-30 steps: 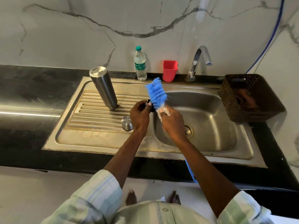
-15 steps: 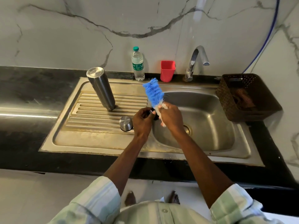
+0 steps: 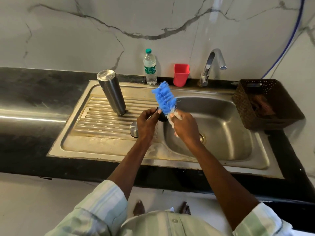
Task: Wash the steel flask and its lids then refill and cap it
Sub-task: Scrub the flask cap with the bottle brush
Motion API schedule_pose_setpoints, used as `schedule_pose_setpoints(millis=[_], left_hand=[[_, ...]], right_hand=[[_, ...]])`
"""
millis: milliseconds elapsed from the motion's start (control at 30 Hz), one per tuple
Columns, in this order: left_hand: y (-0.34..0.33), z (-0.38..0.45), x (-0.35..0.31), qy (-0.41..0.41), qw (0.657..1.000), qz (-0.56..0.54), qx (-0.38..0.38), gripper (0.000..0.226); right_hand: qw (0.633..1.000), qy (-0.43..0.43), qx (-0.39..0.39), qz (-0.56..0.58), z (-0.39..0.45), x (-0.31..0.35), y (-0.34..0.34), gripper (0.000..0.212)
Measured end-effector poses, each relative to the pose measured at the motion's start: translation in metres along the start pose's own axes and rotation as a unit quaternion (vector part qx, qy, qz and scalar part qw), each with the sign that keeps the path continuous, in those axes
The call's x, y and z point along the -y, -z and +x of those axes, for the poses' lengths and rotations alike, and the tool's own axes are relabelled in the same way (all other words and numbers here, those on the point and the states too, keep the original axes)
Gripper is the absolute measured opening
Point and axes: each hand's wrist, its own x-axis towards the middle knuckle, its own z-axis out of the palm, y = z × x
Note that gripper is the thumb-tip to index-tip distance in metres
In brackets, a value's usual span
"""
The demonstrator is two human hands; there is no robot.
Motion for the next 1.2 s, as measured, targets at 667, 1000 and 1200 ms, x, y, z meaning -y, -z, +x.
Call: schedule_pose_setpoints(millis=[667, 1000, 1200], left_hand=[[-0.004, -0.007, 0.0, 0.108, 0.989, -0.068, 0.068, 0.012], [-0.005, -0.01, -0.007, 0.094, 0.992, -0.051, 0.071, 0.019], [-0.005, -0.005, -0.011, 0.096, 0.994, -0.047, 0.014, 0.014]], right_hand=[[0.992, -0.091, 0.004, 0.093, -0.009, -0.006, -0.014, 0.012], [0.965, -0.146, 0.007, 0.218, -0.015, 0.003, -0.014, 0.014], [0.953, -0.169, 0.047, 0.249, -0.019, 0.007, -0.005, 0.018]])
